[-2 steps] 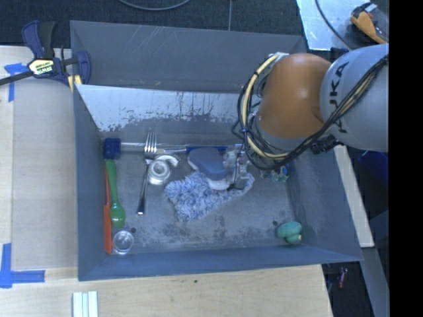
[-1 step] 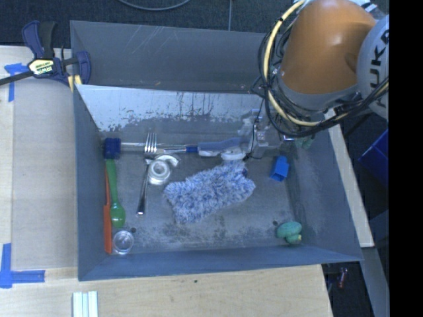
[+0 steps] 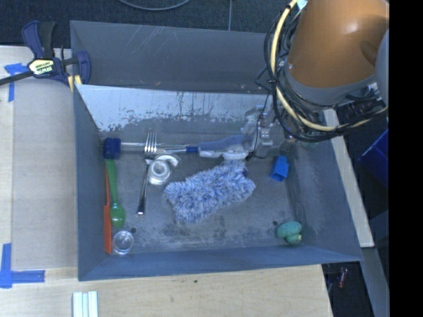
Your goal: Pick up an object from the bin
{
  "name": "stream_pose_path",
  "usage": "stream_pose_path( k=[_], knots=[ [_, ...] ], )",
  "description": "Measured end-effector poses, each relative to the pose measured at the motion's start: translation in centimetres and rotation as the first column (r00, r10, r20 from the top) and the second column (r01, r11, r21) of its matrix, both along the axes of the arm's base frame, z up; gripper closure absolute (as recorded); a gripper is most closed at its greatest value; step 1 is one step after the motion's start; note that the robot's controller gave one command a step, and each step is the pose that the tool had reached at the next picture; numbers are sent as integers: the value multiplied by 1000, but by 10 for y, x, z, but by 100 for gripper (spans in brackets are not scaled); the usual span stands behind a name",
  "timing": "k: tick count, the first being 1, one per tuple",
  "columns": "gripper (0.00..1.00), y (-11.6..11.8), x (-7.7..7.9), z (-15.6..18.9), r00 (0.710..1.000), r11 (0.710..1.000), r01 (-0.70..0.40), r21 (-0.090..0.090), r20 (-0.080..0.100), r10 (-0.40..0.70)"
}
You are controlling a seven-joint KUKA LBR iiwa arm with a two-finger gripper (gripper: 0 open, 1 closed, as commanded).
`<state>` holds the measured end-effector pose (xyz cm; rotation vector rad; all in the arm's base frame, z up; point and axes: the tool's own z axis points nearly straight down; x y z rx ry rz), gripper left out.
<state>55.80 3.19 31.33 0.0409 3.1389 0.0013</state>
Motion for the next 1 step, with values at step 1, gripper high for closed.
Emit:
stream_pose_path(
  k=[1],
  knots=[
    [100,21,23,-115,1000,1000,14,-1,-2,-14]
  ],
)
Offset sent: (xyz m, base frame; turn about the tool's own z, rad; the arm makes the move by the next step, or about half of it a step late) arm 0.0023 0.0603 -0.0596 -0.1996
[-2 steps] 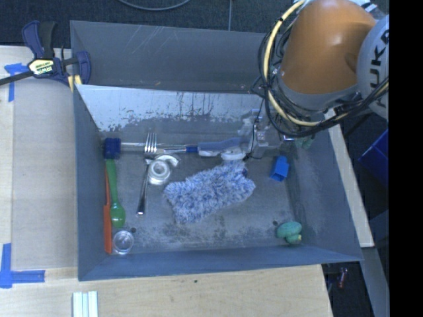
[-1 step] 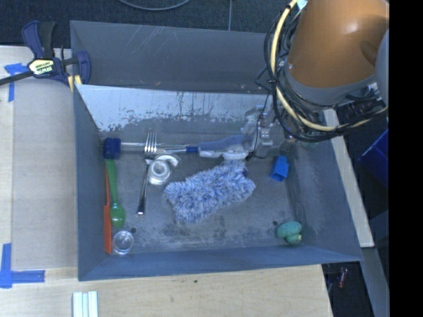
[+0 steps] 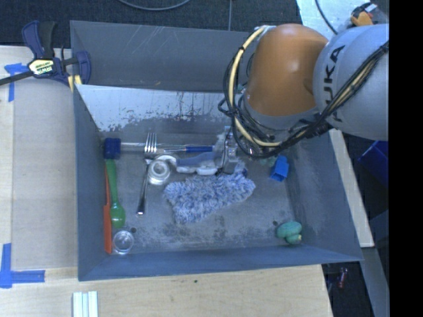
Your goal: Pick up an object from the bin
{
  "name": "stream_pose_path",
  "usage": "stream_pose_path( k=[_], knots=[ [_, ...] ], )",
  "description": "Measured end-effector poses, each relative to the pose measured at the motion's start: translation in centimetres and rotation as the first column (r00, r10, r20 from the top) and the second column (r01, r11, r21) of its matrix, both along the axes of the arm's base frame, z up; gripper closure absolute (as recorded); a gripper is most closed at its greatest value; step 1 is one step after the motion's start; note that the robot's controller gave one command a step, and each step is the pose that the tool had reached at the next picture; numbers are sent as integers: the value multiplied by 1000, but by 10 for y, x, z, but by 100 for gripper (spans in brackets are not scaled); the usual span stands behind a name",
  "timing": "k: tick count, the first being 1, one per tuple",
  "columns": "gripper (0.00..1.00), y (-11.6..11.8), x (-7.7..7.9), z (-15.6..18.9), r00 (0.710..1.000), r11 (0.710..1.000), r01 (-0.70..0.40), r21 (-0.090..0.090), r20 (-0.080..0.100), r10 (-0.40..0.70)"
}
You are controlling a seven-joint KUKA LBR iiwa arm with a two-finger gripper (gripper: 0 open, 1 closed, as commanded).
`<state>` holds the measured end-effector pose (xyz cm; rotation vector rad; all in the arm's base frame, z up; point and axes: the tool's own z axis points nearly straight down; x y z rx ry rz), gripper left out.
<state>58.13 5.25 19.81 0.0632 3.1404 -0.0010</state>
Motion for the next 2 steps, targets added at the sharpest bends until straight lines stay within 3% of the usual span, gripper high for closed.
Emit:
stream_pose_path(
  k=[1,2],
  knots=[
    [100,35,-9,24,970,970,-244,-2,20,244],
    [100,29,-1,-16,962,962,-273,-3,10,273]
  ],
)
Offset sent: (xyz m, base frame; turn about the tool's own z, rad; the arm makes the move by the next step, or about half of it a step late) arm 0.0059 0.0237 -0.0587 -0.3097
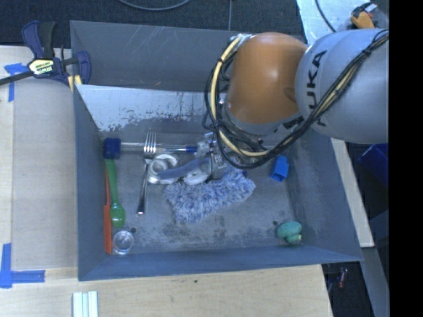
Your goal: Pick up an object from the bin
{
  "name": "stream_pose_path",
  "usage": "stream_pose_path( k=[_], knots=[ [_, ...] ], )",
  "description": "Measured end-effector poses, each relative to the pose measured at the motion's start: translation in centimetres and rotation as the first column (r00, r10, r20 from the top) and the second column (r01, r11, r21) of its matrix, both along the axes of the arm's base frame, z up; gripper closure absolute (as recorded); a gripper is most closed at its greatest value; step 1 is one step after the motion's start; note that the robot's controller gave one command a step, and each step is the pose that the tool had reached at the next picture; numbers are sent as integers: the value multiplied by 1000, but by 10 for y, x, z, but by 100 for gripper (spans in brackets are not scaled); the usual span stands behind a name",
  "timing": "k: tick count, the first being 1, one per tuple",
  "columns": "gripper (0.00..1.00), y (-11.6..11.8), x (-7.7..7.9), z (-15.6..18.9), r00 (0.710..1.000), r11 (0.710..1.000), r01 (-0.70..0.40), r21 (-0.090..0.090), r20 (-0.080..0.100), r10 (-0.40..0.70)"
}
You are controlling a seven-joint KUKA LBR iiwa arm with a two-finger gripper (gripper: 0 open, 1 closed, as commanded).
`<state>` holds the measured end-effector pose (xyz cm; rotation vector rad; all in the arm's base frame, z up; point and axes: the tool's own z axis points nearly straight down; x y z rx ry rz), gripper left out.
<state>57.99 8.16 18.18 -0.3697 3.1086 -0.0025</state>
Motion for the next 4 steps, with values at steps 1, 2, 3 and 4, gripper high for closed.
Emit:
stream_pose_path(
  k=[1,2,3,4],
  knots=[
    [100,3,23,-48,986,986,-164,-1,2,164],
    [100,-23,1,-65,980,980,-197,1,13,197],
    [100,-23,16,42,996,996,-93,5,19,93],
    [100,-23,16,42,996,996,-92,5,19,92]
  ],
)
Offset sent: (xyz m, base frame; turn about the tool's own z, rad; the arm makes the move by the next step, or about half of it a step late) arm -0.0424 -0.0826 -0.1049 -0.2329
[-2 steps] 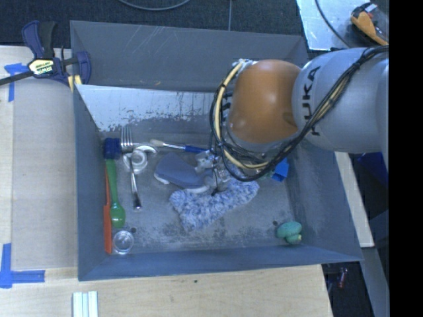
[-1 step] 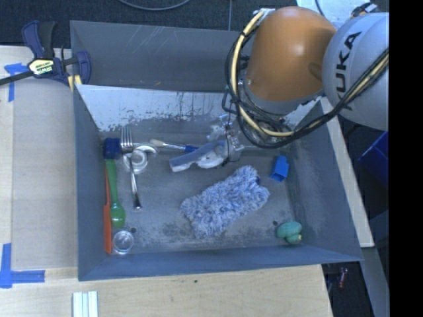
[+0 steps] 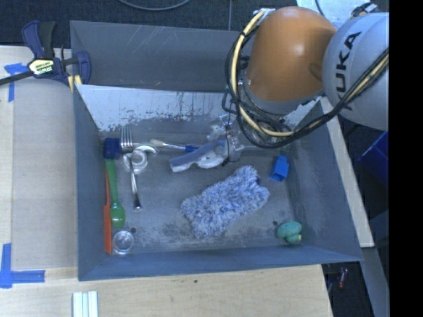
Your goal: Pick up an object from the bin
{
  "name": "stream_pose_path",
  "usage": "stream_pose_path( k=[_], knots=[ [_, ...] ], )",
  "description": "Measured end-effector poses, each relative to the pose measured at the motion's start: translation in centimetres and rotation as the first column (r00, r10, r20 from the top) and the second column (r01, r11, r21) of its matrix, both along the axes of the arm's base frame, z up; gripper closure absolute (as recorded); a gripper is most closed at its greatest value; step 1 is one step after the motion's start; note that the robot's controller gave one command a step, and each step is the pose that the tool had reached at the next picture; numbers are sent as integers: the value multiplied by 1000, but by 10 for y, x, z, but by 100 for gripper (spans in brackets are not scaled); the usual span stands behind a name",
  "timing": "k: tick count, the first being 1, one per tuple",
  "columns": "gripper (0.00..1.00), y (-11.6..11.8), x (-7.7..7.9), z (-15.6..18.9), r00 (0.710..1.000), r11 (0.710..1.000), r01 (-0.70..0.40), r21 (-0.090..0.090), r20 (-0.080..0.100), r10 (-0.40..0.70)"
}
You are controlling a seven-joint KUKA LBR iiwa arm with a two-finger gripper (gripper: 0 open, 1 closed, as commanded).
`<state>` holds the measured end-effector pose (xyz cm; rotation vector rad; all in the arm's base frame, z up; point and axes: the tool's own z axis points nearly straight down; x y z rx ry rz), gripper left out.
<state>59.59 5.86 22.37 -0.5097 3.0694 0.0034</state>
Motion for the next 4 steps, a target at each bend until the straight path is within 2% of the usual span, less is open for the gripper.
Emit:
stream_pose_path(
  k=[1,2,3,4],
  knots=[
    [100,-1,-4,48,993,993,-115,-3,6,115],
    [100,29,-10,-51,1000,1000,-19,0,-5,19],
    [100,49,-19,-2,980,981,-196,-8,28,196],
    [100,39,-48,-83,996,996,-93,-3,-7,93]
  ],
)
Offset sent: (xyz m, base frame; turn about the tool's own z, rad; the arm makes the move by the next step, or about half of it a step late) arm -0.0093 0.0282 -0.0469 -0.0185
